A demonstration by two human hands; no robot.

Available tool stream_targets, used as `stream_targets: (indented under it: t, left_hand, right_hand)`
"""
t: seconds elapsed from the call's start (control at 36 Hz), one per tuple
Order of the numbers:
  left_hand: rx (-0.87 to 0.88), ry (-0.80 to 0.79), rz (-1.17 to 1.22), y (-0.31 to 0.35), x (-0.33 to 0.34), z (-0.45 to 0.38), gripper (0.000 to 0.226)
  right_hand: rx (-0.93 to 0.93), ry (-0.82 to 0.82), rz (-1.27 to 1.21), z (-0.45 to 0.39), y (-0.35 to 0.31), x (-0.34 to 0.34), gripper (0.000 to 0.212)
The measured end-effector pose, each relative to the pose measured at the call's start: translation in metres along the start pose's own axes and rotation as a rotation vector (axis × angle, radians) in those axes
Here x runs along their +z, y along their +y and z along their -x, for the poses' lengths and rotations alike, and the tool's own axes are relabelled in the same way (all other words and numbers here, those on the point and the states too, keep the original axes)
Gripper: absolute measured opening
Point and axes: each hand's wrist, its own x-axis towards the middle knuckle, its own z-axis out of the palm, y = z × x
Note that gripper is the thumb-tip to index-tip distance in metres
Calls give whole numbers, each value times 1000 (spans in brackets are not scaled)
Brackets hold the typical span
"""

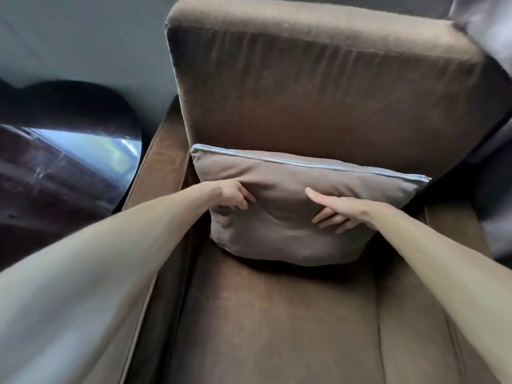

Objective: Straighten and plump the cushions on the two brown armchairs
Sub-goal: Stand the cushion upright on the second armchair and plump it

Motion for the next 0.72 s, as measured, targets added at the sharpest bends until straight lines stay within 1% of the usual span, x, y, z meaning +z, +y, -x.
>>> stream_targets:
  t: [0.08, 0.11, 0.14, 0.17, 0.19, 0.22, 0.25, 0.28, 0.33, 0.39, 0.42, 0.44, 0.47, 0.5, 0.53, 0.58, 0.61, 0.67, 0.69, 0.72]
  left_hand:
    - [23, 76, -57, -14, -13, 16, 39]
    - [25, 103, -52, -17, -16, 22, 36]
    - [23, 155, -57, -21, -19, 24, 29]
    - [10, 235, -88, -23, -24, 28, 19]
    - [-16, 336, -122, -25, -29, 29, 15]
    - [-67, 452, -146, -25, -35, 33, 25]
    - [-103, 559, -166, -21, -40, 34, 37]
    - [-117, 655, -194, -15, -45, 36, 46]
    - [-88, 793, -269, 2, -52, 39, 56]
    - [6, 872, -319, 21, -54, 41, 55]
    - [85, 853, -325, 31, -53, 42, 52]
    - [175, 784, -336, 40, -50, 41, 50]
    - [250, 678, -368, 48, -45, 39, 51]
    - [291, 568, -418, 57, -38, 37, 58]
    - [304, 481, -465, 64, -29, 33, 70]
    - [298, 385, -522, 73, -12, 23, 93]
    - [300, 361, -545, 75, -4, 18, 100]
    - [289, 325, -641, 72, 6, 6, 109]
    - [274, 328, -679, 69, 9, 0, 109]
    - [261, 362, -691, 65, 9, -4, 103]
  right_hand:
    - [25, 100, 16, 14, 25, -20, 139]
    - [23, 141, 38, 19, 31, -24, 139]
    - [33, 182, 67, 23, 37, -29, 131]
    - [38, 220, 99, 27, 40, -32, 120]
    - [52, 255, 138, 33, 42, -36, 105]
    - [62, 309, 171, 36, 43, -40, 90]
    - [70, 384, 200, 41, 44, -46, 79]
    - [57, 475, 217, 44, 43, -53, 73]
    - [7, 660, 249, 52, 37, -64, 65]
    - [-69, 792, 290, 60, 22, -65, 53]
    - [-134, 839, 312, 60, 12, -61, 48]
    - [-220, 867, 342, 59, 1, -55, 45]
    - [-309, 859, 390, 55, -10, -50, 52]
    - [-373, 811, 458, 47, -19, -44, 64]
    - [-389, 732, 524, 40, -26, -38, 76]
    - [-326, 587, 609, 22, -35, -25, 91]
    - [-300, 548, 631, 14, -37, -18, 95]
    - [-270, 563, 654, 1, -35, -9, 95]
    - [-257, 592, 661, -3, -34, -6, 92]
    - [-247, 627, 668, -6, -32, -5, 87]
